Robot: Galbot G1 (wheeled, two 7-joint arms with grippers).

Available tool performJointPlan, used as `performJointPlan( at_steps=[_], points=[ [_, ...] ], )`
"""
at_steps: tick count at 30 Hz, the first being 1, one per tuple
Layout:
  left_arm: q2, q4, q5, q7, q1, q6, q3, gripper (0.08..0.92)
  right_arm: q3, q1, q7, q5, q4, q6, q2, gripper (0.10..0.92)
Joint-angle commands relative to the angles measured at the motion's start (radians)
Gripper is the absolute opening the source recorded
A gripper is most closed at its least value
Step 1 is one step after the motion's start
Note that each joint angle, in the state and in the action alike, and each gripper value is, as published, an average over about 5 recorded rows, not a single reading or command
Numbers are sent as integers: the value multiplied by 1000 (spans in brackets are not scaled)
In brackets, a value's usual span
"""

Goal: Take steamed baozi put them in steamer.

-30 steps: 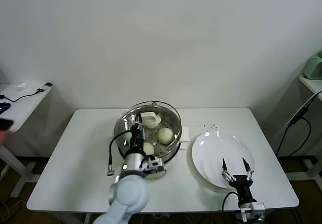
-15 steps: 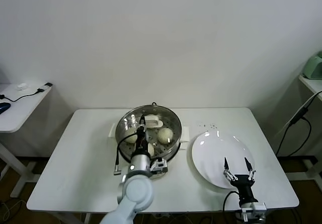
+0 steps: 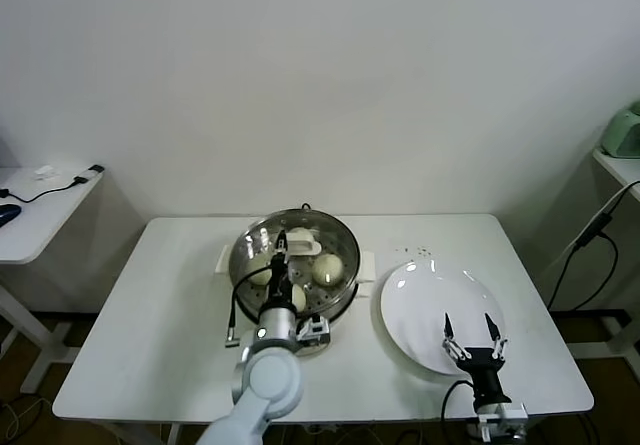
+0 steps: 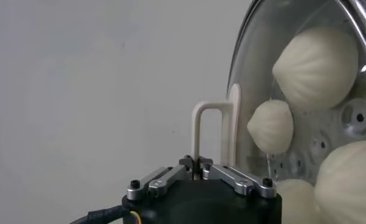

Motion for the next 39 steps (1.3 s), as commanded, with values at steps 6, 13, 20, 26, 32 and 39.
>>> performJointPlan(
  at_steps=[6, 13, 20, 26, 32, 39],
  points=[
    [42, -127, -210, -11, 41, -27, 10, 264, -10, 0, -4, 3, 2, -7, 0, 823],
    [76, -276, -383, -101, 131, -95, -28, 471, -28, 8, -4, -3, 5, -17, 4, 823],
    [55, -358, -883, -326, 264, -328, -172, 671, -49, 7, 10, 4, 15, -19, 6, 823],
    [30, -387, -1494, -385, 380, -471, -485, 809, -59, -4, 8, 13, 36, 8, -8, 823],
    [95, -289, -1820, -301, 496, -628, -704, 822, -73, -7, 8, 15, 52, 14, -38, 823],
    [112, -102, -1848, -229, 531, -798, -735, 823, -66, 4, 6, 12, 47, 18, -41, 823]
  ],
)
